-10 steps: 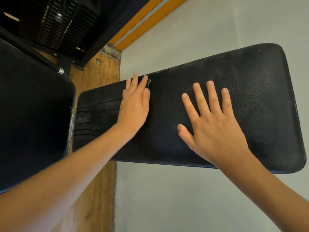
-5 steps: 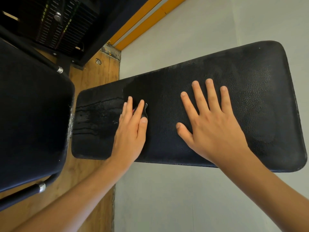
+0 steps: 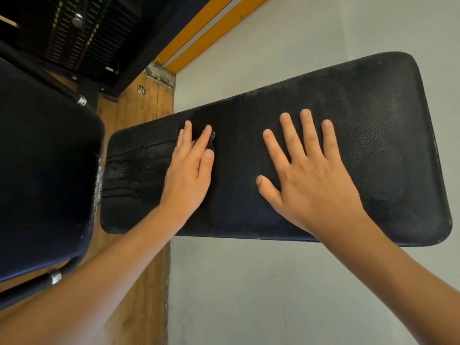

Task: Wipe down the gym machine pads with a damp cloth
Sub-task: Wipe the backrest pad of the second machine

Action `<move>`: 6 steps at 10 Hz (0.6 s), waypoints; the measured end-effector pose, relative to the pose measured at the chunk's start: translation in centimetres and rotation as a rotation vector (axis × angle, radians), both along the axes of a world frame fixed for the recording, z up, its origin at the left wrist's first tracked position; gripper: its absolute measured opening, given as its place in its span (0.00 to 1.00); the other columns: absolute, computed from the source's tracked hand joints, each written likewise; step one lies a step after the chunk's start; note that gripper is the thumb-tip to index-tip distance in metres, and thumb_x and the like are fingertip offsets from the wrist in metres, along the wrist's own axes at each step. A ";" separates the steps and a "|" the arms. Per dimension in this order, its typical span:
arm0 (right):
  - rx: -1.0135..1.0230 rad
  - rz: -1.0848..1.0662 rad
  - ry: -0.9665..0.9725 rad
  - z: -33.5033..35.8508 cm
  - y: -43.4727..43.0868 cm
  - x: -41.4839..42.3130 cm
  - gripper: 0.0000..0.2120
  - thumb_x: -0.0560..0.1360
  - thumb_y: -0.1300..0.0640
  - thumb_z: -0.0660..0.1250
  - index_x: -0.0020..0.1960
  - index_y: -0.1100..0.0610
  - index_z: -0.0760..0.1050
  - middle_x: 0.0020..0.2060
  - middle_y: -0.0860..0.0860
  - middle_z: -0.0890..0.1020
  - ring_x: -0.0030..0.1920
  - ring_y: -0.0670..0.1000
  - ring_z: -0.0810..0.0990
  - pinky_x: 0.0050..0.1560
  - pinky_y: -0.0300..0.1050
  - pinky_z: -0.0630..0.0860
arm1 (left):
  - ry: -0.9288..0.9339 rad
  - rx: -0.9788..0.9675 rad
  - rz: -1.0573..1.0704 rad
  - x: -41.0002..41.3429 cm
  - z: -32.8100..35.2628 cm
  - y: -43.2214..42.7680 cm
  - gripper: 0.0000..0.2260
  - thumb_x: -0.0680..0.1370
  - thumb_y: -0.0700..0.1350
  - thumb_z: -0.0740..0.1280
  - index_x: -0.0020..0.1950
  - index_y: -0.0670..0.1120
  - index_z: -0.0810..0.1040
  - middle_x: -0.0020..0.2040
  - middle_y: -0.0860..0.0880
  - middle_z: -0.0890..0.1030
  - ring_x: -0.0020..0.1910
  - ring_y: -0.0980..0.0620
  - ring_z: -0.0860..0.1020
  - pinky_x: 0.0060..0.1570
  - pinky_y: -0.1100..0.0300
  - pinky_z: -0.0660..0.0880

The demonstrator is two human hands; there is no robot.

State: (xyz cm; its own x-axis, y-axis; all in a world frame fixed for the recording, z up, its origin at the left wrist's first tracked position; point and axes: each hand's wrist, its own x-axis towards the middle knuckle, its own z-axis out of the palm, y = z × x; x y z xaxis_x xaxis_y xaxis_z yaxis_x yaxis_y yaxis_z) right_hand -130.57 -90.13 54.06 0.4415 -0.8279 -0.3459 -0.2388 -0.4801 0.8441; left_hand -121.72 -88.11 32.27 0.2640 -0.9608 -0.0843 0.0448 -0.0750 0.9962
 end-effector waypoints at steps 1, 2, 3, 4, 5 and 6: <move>-0.003 0.001 -0.005 -0.1 0.0 0.0 0.38 0.81 0.35 0.42 0.84 0.56 0.51 0.82 0.63 0.50 0.81 0.68 0.45 0.78 0.69 0.45 | -0.004 -0.005 -0.001 -1.6 -0.2 3.8 0.21 0.87 0.52 0.52 0.81 0.62 0.57 0.84 0.57 0.46 0.80 0.63 0.43 0.74 0.52 0.54; -0.001 -0.004 -0.008 -0.2 0.1 0.1 0.38 0.81 0.35 0.42 0.84 0.56 0.51 0.82 0.63 0.50 0.81 0.68 0.45 0.78 0.69 0.45 | 0.000 0.006 -0.012 -3.3 -0.4 7.8 0.21 0.87 0.53 0.51 0.80 0.65 0.55 0.83 0.61 0.45 0.79 0.68 0.42 0.73 0.56 0.54; -0.004 -0.006 -0.012 -0.3 0.1 0.2 0.38 0.81 0.35 0.42 0.84 0.56 0.51 0.82 0.63 0.50 0.81 0.68 0.45 0.79 0.69 0.45 | 0.024 0.024 -0.009 -3.9 -0.6 9.0 0.21 0.86 0.53 0.51 0.79 0.66 0.54 0.83 0.61 0.46 0.81 0.64 0.44 0.78 0.52 0.54; -0.002 -0.004 -0.008 -0.4 0.0 0.3 0.38 0.81 0.35 0.42 0.84 0.56 0.51 0.82 0.63 0.50 0.81 0.68 0.45 0.79 0.69 0.45 | 0.032 0.035 0.008 -3.5 -0.5 8.2 0.21 0.86 0.52 0.51 0.79 0.64 0.56 0.83 0.59 0.49 0.81 0.63 0.43 0.80 0.45 0.55; -0.001 -0.002 -0.011 -0.5 0.0 0.2 0.37 0.82 0.35 0.42 0.84 0.56 0.51 0.82 0.63 0.50 0.81 0.68 0.44 0.79 0.69 0.45 | 0.033 0.026 0.025 -2.3 -0.9 6.0 0.21 0.88 0.50 0.53 0.80 0.62 0.55 0.84 0.56 0.50 0.82 0.58 0.43 0.80 0.41 0.54; 0.003 -0.004 -0.002 -0.4 -0.1 0.1 0.37 0.82 0.34 0.43 0.84 0.56 0.50 0.82 0.63 0.50 0.81 0.68 0.44 0.79 0.69 0.45 | 0.054 0.071 0.043 -1.2 -0.9 3.3 0.21 0.88 0.49 0.53 0.81 0.60 0.57 0.84 0.53 0.50 0.82 0.55 0.44 0.80 0.40 0.54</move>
State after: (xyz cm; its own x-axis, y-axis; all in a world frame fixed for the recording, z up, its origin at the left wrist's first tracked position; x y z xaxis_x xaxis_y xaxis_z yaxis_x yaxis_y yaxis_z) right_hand -130.47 -90.20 53.69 0.4387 -0.8287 -0.3476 -0.2426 -0.4817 0.8421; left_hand -122.88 -84.85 31.37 0.2979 -0.9400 -0.1664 0.1026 -0.1418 0.9846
